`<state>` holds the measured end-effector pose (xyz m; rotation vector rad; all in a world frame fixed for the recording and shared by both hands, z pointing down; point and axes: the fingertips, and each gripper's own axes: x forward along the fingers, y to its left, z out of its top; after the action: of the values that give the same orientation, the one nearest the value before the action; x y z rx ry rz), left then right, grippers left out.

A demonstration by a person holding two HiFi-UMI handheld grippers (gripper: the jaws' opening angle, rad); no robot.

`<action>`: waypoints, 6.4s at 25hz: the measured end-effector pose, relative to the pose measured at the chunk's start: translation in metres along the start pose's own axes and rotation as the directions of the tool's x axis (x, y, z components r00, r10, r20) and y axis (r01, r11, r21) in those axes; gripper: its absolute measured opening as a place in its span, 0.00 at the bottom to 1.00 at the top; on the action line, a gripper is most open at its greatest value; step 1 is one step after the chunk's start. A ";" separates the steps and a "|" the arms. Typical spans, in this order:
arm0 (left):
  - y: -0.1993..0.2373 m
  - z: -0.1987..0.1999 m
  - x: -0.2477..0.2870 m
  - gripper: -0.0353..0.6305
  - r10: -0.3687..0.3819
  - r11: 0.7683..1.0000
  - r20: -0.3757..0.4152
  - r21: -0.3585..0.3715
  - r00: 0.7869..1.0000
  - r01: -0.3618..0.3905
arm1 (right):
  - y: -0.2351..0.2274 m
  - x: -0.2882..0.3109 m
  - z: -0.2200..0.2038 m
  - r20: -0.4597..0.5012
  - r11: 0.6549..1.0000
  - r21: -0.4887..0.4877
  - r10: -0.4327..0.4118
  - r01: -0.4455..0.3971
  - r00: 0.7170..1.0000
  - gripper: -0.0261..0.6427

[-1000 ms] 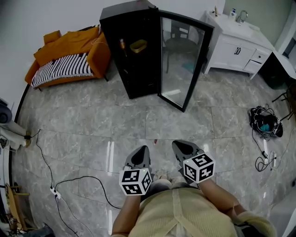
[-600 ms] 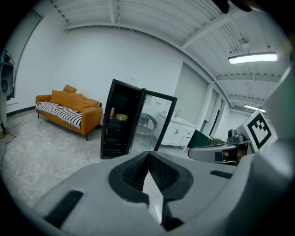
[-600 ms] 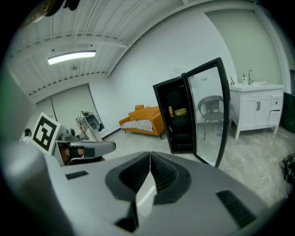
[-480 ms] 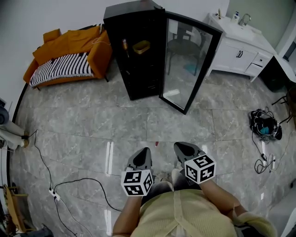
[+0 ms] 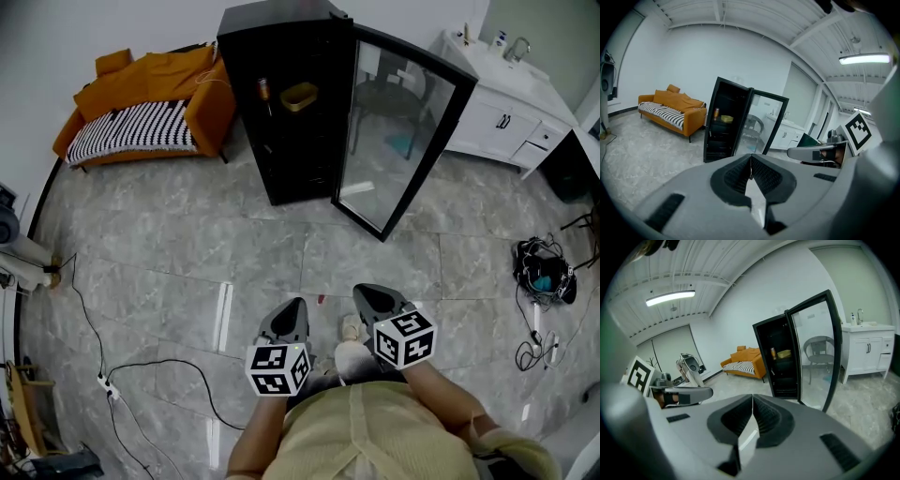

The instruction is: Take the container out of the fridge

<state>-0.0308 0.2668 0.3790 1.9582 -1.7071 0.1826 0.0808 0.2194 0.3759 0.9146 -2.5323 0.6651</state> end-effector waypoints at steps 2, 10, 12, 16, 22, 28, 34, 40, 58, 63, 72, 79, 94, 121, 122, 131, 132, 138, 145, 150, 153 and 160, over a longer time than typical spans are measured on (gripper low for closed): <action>0.002 0.008 0.012 0.09 0.005 1.000 0.000 0.000 1.000 -0.005 | -0.009 0.011 0.008 -0.006 1.000 -0.008 0.011 -0.011 1.000 0.08; 0.009 0.035 0.057 0.09 0.035 0.999 0.005 -0.004 0.999 -0.035 | -0.041 0.045 0.040 -0.017 0.998 -0.018 0.057 -0.057 0.998 0.08; 0.011 0.041 0.065 0.09 0.046 0.999 0.008 -0.015 0.999 -0.046 | -0.048 0.051 0.046 -0.021 0.998 -0.019 0.067 -0.068 0.998 0.08; 0.011 0.050 0.082 0.09 0.062 0.998 0.006 -0.011 0.998 -0.062 | -0.064 0.059 0.055 -0.029 0.997 -0.022 0.077 -0.078 0.997 0.08; 0.004 0.065 0.108 0.09 0.070 0.998 0.004 0.002 0.998 -0.070 | -0.082 0.072 0.071 -0.037 0.993 -0.031 0.114 -0.115 0.993 0.08; 0.001 0.073 0.127 0.09 0.091 0.996 -0.010 0.018 0.996 -0.091 | -0.097 0.081 0.081 -0.040 0.990 -0.035 0.135 -0.137 0.990 0.08; 0.006 0.072 0.141 0.09 0.111 0.994 -0.023 0.009 0.994 -0.110 | -0.109 0.093 0.084 -0.049 0.988 -0.030 0.147 -0.149 0.988 0.08; 0.014 0.080 0.158 0.09 0.114 0.993 -0.024 0.006 0.993 -0.114 | -0.118 0.106 0.090 -0.055 0.988 -0.028 0.148 -0.150 0.987 0.08; 0.060 0.118 0.237 0.09 0.025 0.999 -0.049 0.031 0.998 -0.023 | -0.145 0.171 0.124 -0.048 0.998 0.014 0.057 -0.057 0.997 0.08; 0.074 0.127 0.257 0.09 0.002 0.999 -0.066 0.041 0.998 0.001 | -0.144 0.193 0.134 -0.047 0.999 0.013 0.049 -0.048 0.998 0.08; 0.091 0.130 0.290 0.09 -0.028 0.998 -0.098 0.047 0.995 0.033 | -0.152 0.227 0.130 -0.067 0.998 0.053 0.035 -0.031 0.997 0.08; 0.103 0.128 0.315 0.09 -0.040 0.997 -0.115 0.060 0.993 0.047 | -0.165 0.250 0.137 -0.057 0.998 0.059 0.022 -0.019 0.998 0.08; 0.143 0.120 0.356 0.09 -0.059 0.996 -0.134 0.063 0.989 0.068 | -0.179 0.304 0.135 -0.061 0.998 0.053 -0.012 0.016 0.998 0.08; 0.198 0.146 0.452 0.09 -0.101 0.983 -0.071 0.146 0.992 0.110 | -0.221 0.395 0.150 0.011 0.992 0.082 -0.095 0.094 0.995 0.08; 0.201 0.149 0.455 0.09 -0.099 0.982 -0.065 0.152 0.993 0.108 | -0.222 0.400 0.153 0.017 0.992 0.077 -0.096 0.095 0.995 0.08; 0.211 0.167 0.488 0.09 -0.108 0.969 -0.036 0.221 0.994 0.113 | -0.234 0.432 0.170 0.046 0.994 0.046 -0.103 0.101 0.994 0.08; 0.212 0.167 0.492 0.09 -0.103 0.967 -0.035 0.232 0.994 0.109 | -0.236 0.435 0.170 0.046 0.994 0.045 -0.105 0.103 0.993 0.08; 0.222 0.174 0.511 0.09 -0.103 0.953 -0.031 0.282 0.994 0.107 | -0.242 0.451 0.173 0.050 0.992 0.051 -0.117 0.115 0.992 0.08; 0.227 0.193 0.530 0.09 -0.116 0.942 0.021 0.319 0.993 0.103 | -0.251 0.469 0.192 0.080 0.991 0.050 -0.125 0.122 0.989 0.08; 0.236 0.205 0.542 0.09 -0.102 0.929 0.032 0.359 0.994 0.084 | -0.254 0.482 0.208 0.111 0.992 0.027 -0.129 0.127 0.985 0.08; 0.240 0.208 0.551 0.09 -0.109 0.927 -0.005 0.362 0.994 0.103 | -0.256 0.490 0.217 0.122 0.992 0.018 -0.128 0.127 0.984 0.08; 0.250 0.229 0.579 0.09 -0.101 0.881 -0.024 0.462 0.995 0.101 | -0.266 0.511 0.227 0.132 0.992 0.011 -0.124 0.124 0.983 0.08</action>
<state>-0.2118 -0.3660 0.5100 2.3794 -1.6644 0.6015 -0.1510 -0.3379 0.5164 1.1421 -2.5626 0.5883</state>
